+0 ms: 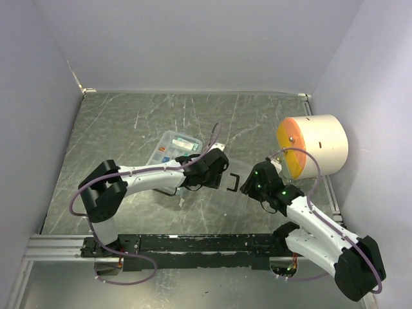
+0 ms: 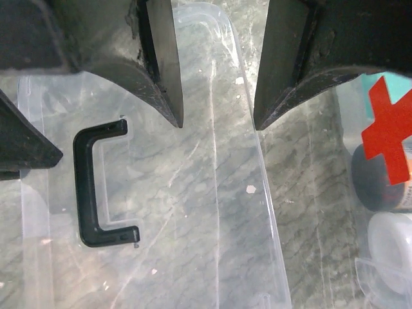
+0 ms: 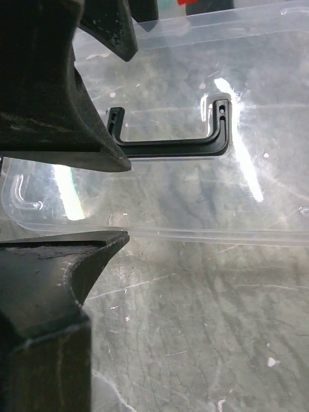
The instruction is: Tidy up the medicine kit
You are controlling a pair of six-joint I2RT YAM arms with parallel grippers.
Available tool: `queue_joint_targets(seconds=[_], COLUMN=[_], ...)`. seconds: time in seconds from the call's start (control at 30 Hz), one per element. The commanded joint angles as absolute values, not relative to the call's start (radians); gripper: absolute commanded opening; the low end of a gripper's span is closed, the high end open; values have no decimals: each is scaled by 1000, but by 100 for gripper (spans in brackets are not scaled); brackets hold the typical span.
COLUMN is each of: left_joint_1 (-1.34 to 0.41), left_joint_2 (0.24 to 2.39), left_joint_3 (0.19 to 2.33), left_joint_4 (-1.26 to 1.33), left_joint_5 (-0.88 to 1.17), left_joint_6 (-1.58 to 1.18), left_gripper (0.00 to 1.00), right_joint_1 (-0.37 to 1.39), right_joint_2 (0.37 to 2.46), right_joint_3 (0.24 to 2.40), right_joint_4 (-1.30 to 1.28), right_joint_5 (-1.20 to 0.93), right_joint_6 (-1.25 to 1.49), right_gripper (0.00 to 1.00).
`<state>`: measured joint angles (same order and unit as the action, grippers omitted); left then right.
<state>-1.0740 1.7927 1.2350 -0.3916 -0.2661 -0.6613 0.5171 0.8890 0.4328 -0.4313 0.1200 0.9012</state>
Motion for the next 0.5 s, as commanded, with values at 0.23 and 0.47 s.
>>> queue_joint_targets(seconds=[0.23, 0.47], left_joint_1=[-1097, -1097], left_joint_2=[1684, 1636], left_joint_3=[1292, 1313], left_joint_4=[-298, -295], left_joint_5=[-103, -121], left_joint_6=[-631, -622], left_gripper=[55, 55], right_joint_1=[525, 525], right_joint_2=[782, 766], right_joint_3=[564, 588], right_joint_4=[-353, -338], right_joint_5=[72, 56], right_joint_6=[904, 897], right_gripper=[39, 40])
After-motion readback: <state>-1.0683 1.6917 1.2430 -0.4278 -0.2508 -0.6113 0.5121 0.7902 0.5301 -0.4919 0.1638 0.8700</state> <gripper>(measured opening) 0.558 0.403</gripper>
